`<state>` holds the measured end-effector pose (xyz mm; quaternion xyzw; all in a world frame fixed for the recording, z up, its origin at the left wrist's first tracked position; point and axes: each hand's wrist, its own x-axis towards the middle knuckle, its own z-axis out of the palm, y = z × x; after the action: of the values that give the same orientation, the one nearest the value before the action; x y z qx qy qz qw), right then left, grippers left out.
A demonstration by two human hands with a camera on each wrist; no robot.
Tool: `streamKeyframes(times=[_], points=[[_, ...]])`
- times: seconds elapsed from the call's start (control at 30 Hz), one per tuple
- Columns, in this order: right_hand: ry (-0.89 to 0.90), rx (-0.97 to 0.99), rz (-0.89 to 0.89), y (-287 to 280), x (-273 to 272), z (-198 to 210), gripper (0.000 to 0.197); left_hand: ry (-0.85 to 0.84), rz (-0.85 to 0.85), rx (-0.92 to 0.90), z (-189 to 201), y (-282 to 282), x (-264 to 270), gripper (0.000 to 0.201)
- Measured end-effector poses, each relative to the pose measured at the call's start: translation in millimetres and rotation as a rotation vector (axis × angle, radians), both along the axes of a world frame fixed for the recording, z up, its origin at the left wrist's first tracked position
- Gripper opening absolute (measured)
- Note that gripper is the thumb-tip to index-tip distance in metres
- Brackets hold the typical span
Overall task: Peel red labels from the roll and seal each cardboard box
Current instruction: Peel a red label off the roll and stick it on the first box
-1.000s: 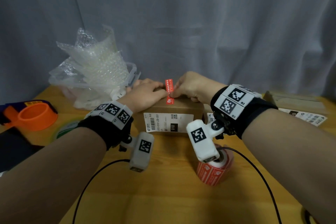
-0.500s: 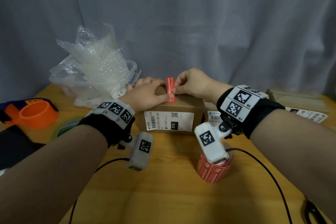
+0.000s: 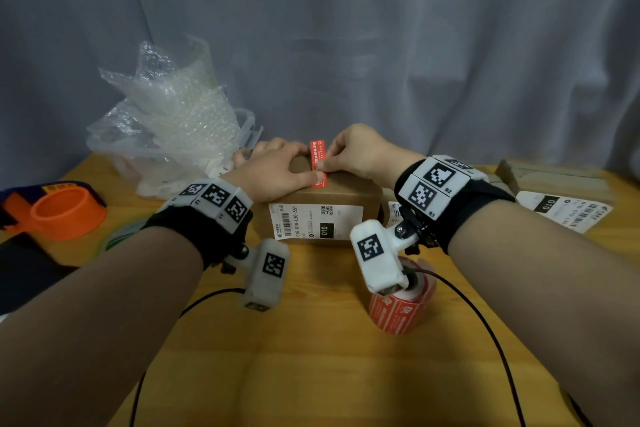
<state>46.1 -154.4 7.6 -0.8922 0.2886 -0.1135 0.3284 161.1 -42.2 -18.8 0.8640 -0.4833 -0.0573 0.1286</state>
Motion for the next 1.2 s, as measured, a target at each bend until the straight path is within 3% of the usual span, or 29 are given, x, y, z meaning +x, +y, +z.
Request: streamKeyframes(times=[0.3,0.43,0.53,0.63,0.8,1.2], points=[[-0.115,0.113,-0.027,-5.7,2.2,1.3,0.015,0.023,-0.007,0.008,0.7,0.0,1.1,0.062],[-0.107,0.032,0.01,-10.7,-1.2,4.0,0.012,-0.145,-0.022,-0.166,-3.8,6.9,-4.3,0.055],[-0.132,-0.007,0.051,-11.8,-3.5,3.8,0.007,-0.34,-0.184,-0.365,-3.7,17.7,-10.3,0.037],[-0.155,-0.035,0.102,-10.2,-3.8,2.2,0.009,-0.417,-0.39,-0.354,-6.7,26.4,-10.3,0.043],[-0.166,-0.058,0.1,-11.2,-3.4,-2.5,0.013,-0.432,-0.484,-0.294,-10.1,33.7,-7.9,0.05],[0.012,-0.118,0.078,-16.9,11.0,-1.4,0.028,-0.363,-0.411,-0.338,-20.5,33.9,-12.3,0.055]])
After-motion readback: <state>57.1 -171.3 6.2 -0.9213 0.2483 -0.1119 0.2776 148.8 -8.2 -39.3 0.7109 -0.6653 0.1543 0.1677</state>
